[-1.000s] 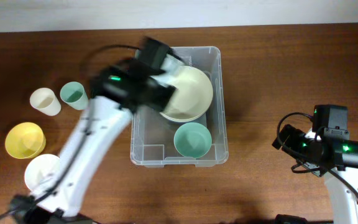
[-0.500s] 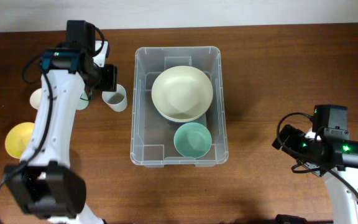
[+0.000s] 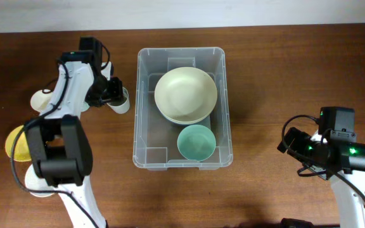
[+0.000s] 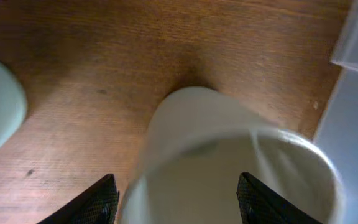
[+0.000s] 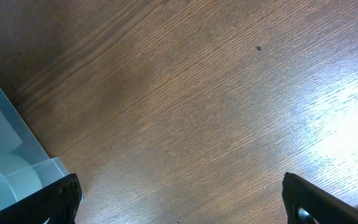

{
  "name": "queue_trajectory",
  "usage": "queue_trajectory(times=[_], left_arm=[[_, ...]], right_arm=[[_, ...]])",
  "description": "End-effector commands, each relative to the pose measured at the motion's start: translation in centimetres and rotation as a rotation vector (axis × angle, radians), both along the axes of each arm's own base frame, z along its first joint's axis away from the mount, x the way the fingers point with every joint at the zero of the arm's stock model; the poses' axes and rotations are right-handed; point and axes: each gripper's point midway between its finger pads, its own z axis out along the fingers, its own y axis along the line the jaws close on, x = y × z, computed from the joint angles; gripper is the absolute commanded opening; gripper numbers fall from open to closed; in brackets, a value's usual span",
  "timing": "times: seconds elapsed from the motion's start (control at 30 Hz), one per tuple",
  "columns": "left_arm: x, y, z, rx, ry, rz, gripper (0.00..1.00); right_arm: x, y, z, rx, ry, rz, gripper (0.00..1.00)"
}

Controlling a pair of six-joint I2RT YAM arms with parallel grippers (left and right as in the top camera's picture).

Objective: Pack container
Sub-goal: 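Move the left gripper to the clear cup and grasp its rim, then lift the clear cup and set it in the container's front left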

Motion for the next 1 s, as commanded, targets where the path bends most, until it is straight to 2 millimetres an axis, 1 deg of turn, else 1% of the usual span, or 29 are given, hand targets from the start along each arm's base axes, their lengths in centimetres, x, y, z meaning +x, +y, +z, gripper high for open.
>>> queue_trajectory(times=[0.0, 0.03, 0.07, 0.1, 0.13, 0.2, 0.23, 0.3, 0.37, 0.47, 0.53, 0.67, 0.77, 0.8, 0.83, 0.9, 0.97], left_arm=[[0.5, -0.3, -0.7, -0.023, -0.003, 0.015, 0.6], [0.6, -0.3, -0.8, -0.023, -0.004, 0.015, 0.57], [0.6, -0.3, -0.8, -0.023, -0.004, 0.016, 0.47], [0.6, -0.3, -0.8, -0.023, -0.004, 0.016, 0.36], [0.6, -0.3, -0.8, -0.024, -0.004, 0.016, 0.2], [0.5, -0.3, -0.6, -0.024, -0.003, 0.016, 0.05], [0.5, -0.3, -0.6, -0.023, -0.002, 0.016, 0.01], [0.5, -0.3, -0.1, -0.023, -0.009, 0.016, 0.01], [0.6, -0.3, 0.7, -0.023, -0.026, 0.015, 0.01], [1.0, -0.4, 3.3, -0.018, -0.087, 0.011, 0.01], [1.2, -0.1, 5.9, 0.008, -0.145, 0.01, 0.0], [0.8, -0.1, 12.5, 0.065, -0.278, 0.002, 0.01], [-0.6, -1.3, 17.0, 0.064, -0.361, -0.024, 0.01], [-1.3, -1.8, 17.9, 0.061, -0.374, -0.036, 0.01], [-2.3, -2.7, 19.0, 0.057, -0.383, -0.057, 0.01], [-4.3, -4.3, 20.0, 0.049, -0.369, -0.103, 0.01], [-6.4, -6.1, 20.2, 0.048, -0.332, -0.176, 0.01]], right_arm=[[0.4, -0.1, 0.8, -0.004, -0.02, 0.003, 0.99], [0.4, -0.1, 0.8, -0.004, -0.02, 0.003, 0.99], [0.3, -0.1, 0.8, -0.004, -0.019, 0.003, 0.99], [0.3, -0.1, 0.8, -0.004, -0.019, 0.003, 0.99], [0.3, -0.1, 0.8, -0.003, -0.017, 0.003, 0.99], [0.3, -0.1, 0.7, -0.003, -0.016, 0.003, 0.99], [0.3, -0.1, 0.7, -0.003, -0.016, 0.003, 0.99], [0.3, -0.1, 0.7, -0.003, -0.016, 0.003, 0.99], [0.3, -0.1, 0.7, -0.003, -0.016, 0.003, 0.99], [0.3, -0.1, 0.7, -0.003, -0.016, 0.003, 0.99], [0.3, -0.1, 0.7, -0.003, -0.016, 0.003, 0.99], [0.3, -0.1, 0.7, -0.003, -0.015, 0.003, 0.99], [0.3, -0.1, 0.7, -0.003, -0.014, 0.003, 0.99], [0.3, -0.1, 0.7, -0.003, -0.014, 0.003, 0.99], [0.3, -0.1, 0.7, -0.004, -0.014, 0.003, 0.98], [0.3, -0.2, 0.7, -0.007, -0.013, 0.002, 0.99], [0.3, -0.2, 0.7, -0.007, -0.013, 0.002, 0.98]])
